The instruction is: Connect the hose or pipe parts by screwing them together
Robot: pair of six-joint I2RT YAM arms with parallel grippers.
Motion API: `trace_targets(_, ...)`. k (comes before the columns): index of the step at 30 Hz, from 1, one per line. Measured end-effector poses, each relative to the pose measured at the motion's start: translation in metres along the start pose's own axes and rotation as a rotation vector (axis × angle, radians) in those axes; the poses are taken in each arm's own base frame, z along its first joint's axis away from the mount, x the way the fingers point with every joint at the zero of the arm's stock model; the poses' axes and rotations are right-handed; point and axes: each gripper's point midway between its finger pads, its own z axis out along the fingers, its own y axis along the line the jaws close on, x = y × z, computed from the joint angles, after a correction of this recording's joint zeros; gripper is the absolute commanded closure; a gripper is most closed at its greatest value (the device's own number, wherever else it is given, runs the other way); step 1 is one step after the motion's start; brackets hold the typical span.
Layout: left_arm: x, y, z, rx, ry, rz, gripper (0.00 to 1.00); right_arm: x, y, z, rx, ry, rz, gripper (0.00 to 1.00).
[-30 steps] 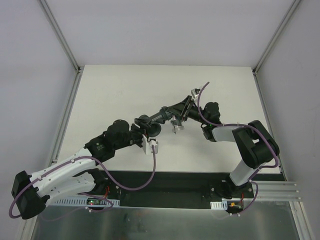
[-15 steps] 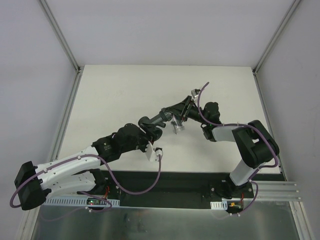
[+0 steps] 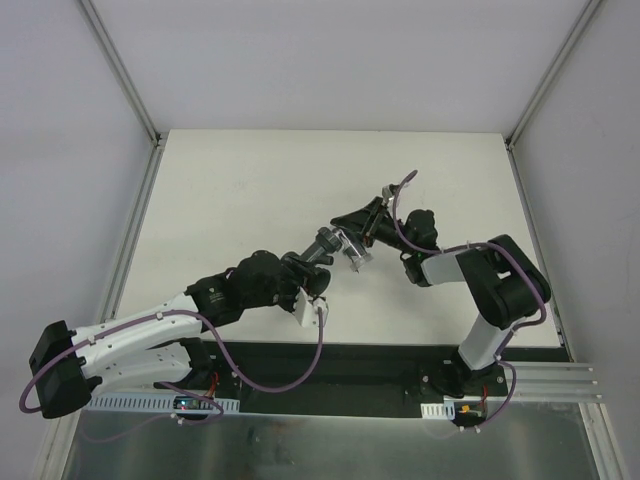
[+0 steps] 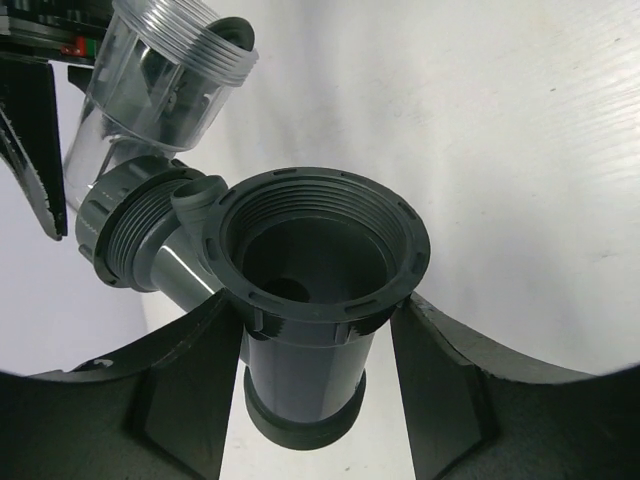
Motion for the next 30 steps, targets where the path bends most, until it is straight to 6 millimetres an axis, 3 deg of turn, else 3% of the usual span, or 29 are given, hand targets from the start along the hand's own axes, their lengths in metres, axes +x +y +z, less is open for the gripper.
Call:
trace_targets(10,0.009,-0.024,0.004,0.028,0.006,-0.186,0.41,0.019,-0.064,-0.012,0.138,0.02,0.111,0.99)
trace_targets(21,0.008,-0.031,0.001,-0.026,-0.029,-0.332,0.34,0.022,-0.093,-0.018,0.201,0.022,0.154,0.99)
trace_targets(30,-0.001,-0.027,-0.005,-0.069,-0.082,-0.429,0.33,0.023,-0.102,-0.02,0.22,0.021,0.161,0.99)
